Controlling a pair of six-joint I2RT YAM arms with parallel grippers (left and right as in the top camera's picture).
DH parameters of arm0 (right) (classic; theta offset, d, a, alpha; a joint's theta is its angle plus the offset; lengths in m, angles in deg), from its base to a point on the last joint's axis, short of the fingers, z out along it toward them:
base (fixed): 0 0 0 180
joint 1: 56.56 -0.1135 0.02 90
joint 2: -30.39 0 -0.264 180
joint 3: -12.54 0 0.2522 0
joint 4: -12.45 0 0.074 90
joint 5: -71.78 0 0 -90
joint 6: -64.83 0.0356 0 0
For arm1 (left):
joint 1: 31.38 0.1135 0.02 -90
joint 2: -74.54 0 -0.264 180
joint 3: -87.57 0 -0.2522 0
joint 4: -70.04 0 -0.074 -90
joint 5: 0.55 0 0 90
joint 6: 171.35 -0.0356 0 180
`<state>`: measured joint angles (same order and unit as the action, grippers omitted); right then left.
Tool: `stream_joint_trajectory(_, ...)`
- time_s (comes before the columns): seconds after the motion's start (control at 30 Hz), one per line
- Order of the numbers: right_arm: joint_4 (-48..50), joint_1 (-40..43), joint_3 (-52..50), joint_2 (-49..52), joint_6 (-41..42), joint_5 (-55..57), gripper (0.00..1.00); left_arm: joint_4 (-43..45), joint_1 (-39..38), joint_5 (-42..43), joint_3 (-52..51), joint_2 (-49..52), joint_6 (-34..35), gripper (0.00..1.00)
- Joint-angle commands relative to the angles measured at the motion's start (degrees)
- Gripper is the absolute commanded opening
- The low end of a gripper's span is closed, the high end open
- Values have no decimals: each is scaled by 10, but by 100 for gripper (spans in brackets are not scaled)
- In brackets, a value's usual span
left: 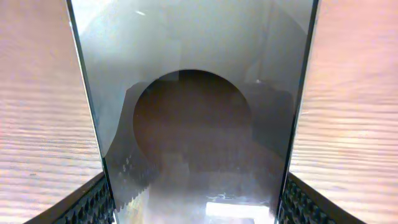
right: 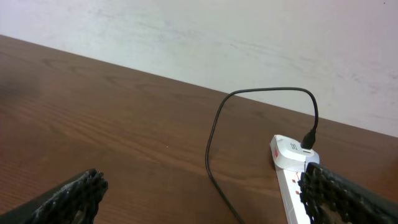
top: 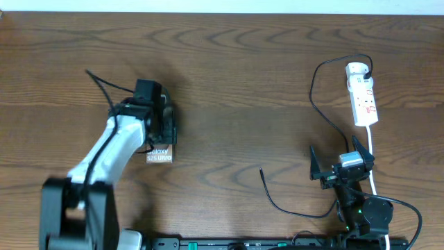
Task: Plug charger to phone and switch on socket
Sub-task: 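Lift the phone with the left gripper and tilt it upright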
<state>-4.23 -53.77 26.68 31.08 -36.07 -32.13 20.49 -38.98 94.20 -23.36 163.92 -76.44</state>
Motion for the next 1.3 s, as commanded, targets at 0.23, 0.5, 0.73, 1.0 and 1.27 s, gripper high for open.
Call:
stream_joint_trajectory(0.23,-3,3,-1,-3,-3,2,99,12,3,103,65,-169,171,7)
stream_joint_trajectory(0.5,-3,3,-1,-3,-3,2,99,40,82,274,71,-213,409,8)
stream_joint_trajectory(0.73,-3,3,-1,-3,-3,2,99,71,189,530,71,-176,593,7)
stream_joint_trajectory(1.0,-3,3,-1,-3,-3,2,99,124,205,662,71,-134,767,8)
stream_joint_trajectory(1.27,-3,3,-1,-3,-3,2,99,124,205,681,71,-134,925,7)
